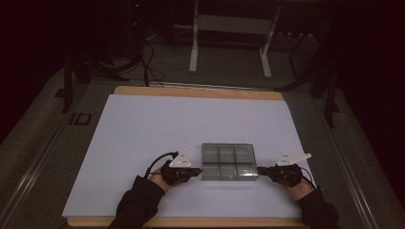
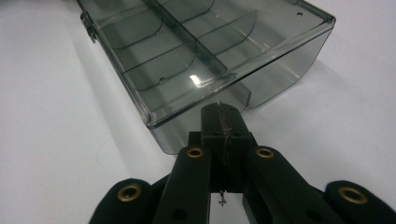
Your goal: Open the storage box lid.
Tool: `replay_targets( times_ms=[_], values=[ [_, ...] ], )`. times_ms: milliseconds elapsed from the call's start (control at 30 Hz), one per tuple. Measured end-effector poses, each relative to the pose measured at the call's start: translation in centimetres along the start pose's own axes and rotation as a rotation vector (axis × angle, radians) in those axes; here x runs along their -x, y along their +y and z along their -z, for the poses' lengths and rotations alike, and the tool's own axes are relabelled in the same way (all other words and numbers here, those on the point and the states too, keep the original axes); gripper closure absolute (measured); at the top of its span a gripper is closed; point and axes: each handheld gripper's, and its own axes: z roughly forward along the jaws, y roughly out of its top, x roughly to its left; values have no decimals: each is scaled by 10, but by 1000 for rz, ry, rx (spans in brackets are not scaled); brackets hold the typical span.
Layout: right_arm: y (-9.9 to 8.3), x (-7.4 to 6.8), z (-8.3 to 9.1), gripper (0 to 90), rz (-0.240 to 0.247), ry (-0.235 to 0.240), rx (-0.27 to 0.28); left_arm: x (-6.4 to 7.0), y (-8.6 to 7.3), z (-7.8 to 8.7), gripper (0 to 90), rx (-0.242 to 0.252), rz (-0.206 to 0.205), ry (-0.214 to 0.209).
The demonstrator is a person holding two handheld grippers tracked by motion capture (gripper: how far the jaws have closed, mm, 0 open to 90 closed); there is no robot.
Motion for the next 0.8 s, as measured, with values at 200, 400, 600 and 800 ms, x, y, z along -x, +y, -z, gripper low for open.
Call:
replay_targets(
  times_ms=[200, 400, 600, 800],
  values=[
    [4, 0, 4, 900, -2, 0, 7, 1, 5, 5, 900, 13, -2, -1],
    [8, -1, 5, 900, -3, 16, 22, 2, 7, 5, 900, 32, -7, -9],
    [9, 3, 5, 797, -13, -11, 39, -5, 8, 4, 749, 46, 19, 44],
    [13, 8, 5, 694, -17, -34, 59, -10, 14, 2, 575, 61, 35, 97]
  ],
)
